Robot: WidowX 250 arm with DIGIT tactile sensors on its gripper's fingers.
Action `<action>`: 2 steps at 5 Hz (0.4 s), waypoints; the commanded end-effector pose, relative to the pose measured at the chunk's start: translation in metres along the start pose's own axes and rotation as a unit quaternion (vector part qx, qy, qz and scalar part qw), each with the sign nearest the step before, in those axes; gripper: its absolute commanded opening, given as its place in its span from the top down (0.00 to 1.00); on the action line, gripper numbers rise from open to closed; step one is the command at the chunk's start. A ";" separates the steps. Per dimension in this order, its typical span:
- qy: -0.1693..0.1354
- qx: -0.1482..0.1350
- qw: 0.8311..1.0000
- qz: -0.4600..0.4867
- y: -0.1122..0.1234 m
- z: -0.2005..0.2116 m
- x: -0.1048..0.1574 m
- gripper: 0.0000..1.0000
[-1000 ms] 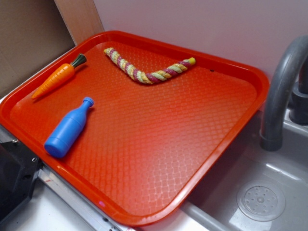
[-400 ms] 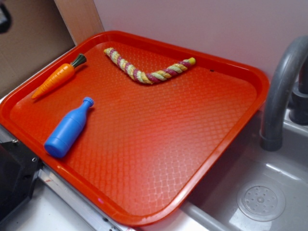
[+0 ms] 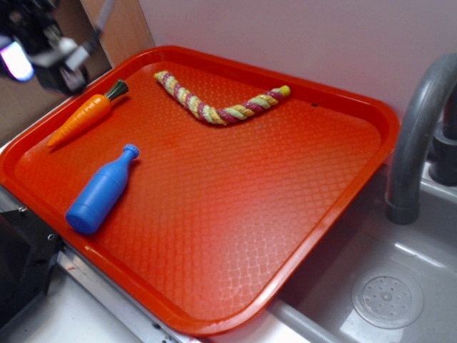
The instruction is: Grab the blue bottle.
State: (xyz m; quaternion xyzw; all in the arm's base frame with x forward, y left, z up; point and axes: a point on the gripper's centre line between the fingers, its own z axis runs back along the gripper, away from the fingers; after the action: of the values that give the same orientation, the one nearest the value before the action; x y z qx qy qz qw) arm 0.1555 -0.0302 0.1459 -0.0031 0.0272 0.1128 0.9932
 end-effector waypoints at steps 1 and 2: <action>0.016 0.062 0.998 0.004 0.003 -0.061 -0.009 0.00; 0.022 0.069 0.997 0.001 0.009 -0.081 -0.010 0.00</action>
State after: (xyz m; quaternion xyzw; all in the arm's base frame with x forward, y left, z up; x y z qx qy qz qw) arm 0.1392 -0.0285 0.0638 0.0662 0.0622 0.1043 0.9904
